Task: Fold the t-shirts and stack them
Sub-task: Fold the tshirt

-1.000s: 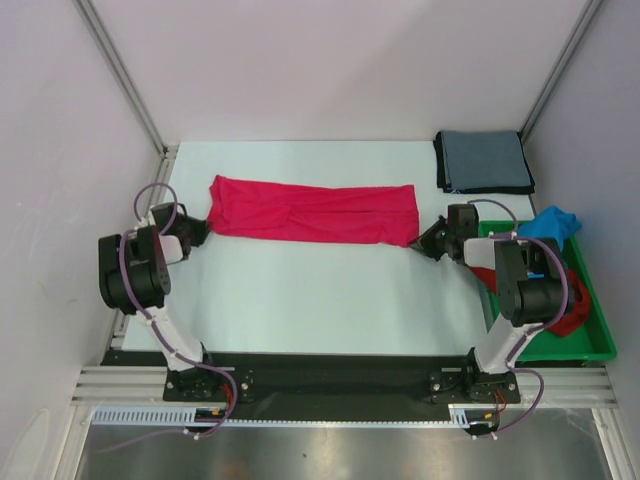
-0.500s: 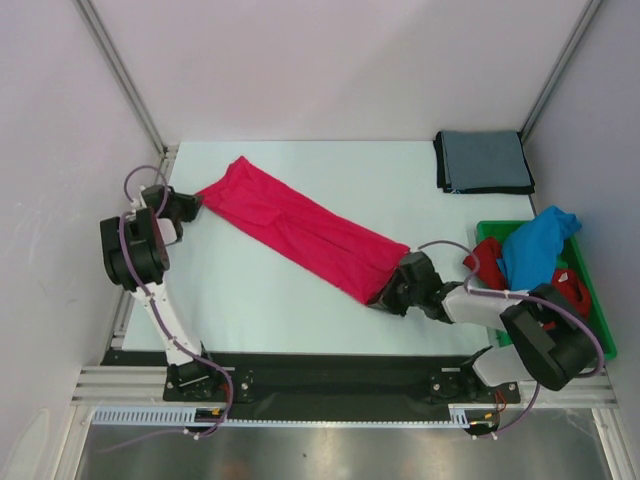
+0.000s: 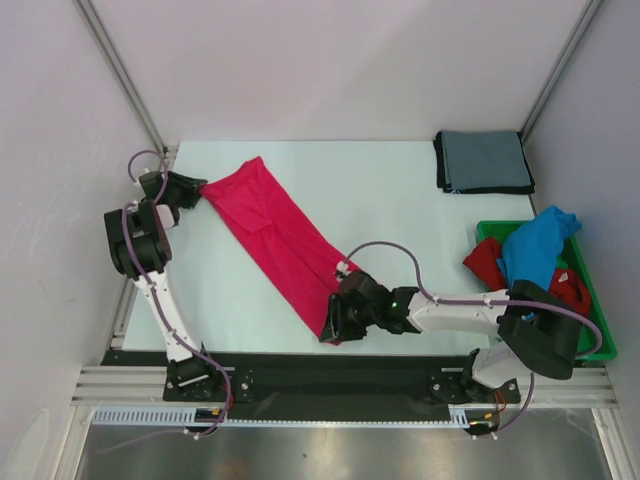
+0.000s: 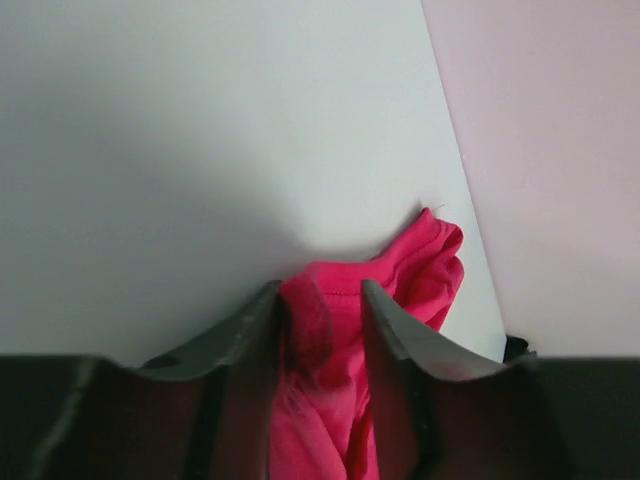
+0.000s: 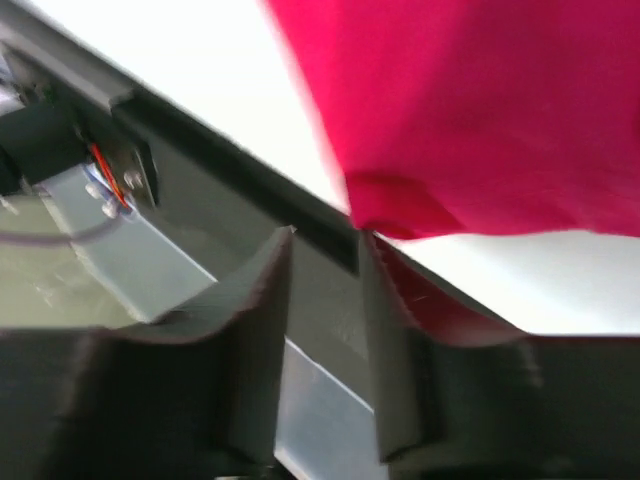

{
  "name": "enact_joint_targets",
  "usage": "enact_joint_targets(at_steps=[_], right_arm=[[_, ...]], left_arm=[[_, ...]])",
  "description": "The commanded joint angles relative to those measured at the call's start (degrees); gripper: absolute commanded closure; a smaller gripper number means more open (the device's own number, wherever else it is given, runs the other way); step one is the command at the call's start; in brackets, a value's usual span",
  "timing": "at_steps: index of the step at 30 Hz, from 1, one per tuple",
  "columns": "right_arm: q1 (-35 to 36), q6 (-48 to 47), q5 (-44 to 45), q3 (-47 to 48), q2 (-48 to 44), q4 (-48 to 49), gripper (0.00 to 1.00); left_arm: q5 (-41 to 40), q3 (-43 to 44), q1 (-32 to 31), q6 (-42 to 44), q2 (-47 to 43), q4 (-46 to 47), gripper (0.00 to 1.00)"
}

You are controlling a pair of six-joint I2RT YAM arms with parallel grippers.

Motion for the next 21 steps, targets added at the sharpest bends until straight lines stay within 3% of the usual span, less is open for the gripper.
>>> enact_joint_targets(at_steps=[1,5,6,9,12,17,21], right_arm=[[2.6,-8.4,0.2,5.5,-1.1,-6.8,0.56],[4.2,-14.3,0.0,8.7,-5.2,-11.9,0.41],[2.9,-16.1,-0.1,9.5,-5.6,-12.2,0.32],[-3.4,-25.9,-4.7,16.1,-1.8,-14.0,0.3],[-9.4,-37.0,0.2,24.7,5.5,-14.7,0.29],[-21.3,-42.0,-5.4,39.1,20.2,-8.8,0.28],[-25.8,-43.9,-12.7,58.0,39.4,-10.2,0.29]], left_arm=[[-2.7,2.1,0.7,8.3,-6.4,-5.8,0.55],[-7.9,2.3,1.5,14.4,-13.5,-16.8,0.42],[-8.8,1.6,1.7,15.4,-15.1,-19.3,0.39],[-8.4,-1.3,1.8,17.6,-19.7,-22.3,0.27],[-5.0,-5.3,1.6,17.3,-21.5,-22.7,0.21],[-4.1,-8.9,1.6,19.1,-22.1,-23.6,0.27],[-2.6,-6.6,1.7,19.2,-19.0,-24.8,0.32]])
